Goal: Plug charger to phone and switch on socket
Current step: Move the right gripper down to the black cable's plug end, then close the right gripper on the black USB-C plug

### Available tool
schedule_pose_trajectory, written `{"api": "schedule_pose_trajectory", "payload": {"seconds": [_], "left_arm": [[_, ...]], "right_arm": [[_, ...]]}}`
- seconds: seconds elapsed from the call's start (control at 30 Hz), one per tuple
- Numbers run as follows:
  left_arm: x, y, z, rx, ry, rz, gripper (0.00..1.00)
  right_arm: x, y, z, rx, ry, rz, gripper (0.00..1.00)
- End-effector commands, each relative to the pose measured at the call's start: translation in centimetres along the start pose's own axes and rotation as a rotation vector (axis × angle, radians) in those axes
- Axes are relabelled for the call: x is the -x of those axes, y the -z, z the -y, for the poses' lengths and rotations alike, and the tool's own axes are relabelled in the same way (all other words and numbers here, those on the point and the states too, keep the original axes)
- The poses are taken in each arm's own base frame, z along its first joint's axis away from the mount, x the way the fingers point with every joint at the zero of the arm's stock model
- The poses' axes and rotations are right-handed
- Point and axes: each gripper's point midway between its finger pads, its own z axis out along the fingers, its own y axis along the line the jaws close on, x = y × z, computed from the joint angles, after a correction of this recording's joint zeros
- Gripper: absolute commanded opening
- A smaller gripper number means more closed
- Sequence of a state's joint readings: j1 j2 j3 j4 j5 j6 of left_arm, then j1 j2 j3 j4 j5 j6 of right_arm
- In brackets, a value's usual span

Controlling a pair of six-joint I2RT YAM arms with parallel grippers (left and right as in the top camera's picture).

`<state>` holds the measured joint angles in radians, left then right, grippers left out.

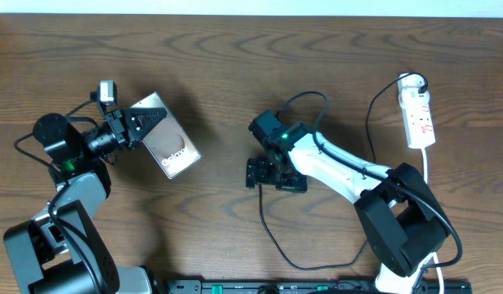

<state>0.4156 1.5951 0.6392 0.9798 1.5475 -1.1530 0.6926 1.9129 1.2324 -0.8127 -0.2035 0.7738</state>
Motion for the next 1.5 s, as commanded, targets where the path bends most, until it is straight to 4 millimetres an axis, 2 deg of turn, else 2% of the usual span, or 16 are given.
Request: {"api": "schedule_pose_trajectory", "payload": {"seconds": [0.0, 0.27, 0.43, 0.63, 0.73, 1.03, 1.2, 1.47], "left_arm": [[0.3, 0.1, 0.9, -0.01, -0.049, -0.018, 0.07], [0.3, 0.1, 0.9, -0.01, -0.049, -0.018, 0.07], [0.1, 0.1, 0.8, -0.009, -0.043, -0.018, 0.07], [0.1, 0.1, 0.8, -0.009, -0.043, -0.018, 0.07], [0.1, 0.1, 0.8, -0.009, -0.043, -0.018, 0.07], [0.1, 0.1, 0.8, -0.009, -0.043, -0.018, 0.07], [0.1, 0.1, 0.8, -0.009, -0.043, -0.018, 0.07], [0.1, 0.1, 0.8, -0.009, -0.043, -0.018, 0.07]], "right_arm": [[0.4, 0.3, -1.3, 0.015, 0.013, 0.039, 0.98], [-0.4, 0.1, -1.6, -0.015, 0.016, 0.048, 0.98], [-0.3, 0.2, 0.3, -0.111, -0.066, 0.086, 0.93], [0.3, 0.3, 0.9, -0.147, -0.104, 0.129, 0.87], [0.2, 0.3, 1.1, -0.154, -0.115, 0.124, 0.85], [-0.4, 0.7, 3.3, -0.253, -0.183, 0.126, 0.8], [-0.5, 0.7, 3.3, -0.25, -0.215, 0.128, 0.82], [1.3, 0.4, 1.0, -0.137, -0.265, 0.183, 0.92]]}}
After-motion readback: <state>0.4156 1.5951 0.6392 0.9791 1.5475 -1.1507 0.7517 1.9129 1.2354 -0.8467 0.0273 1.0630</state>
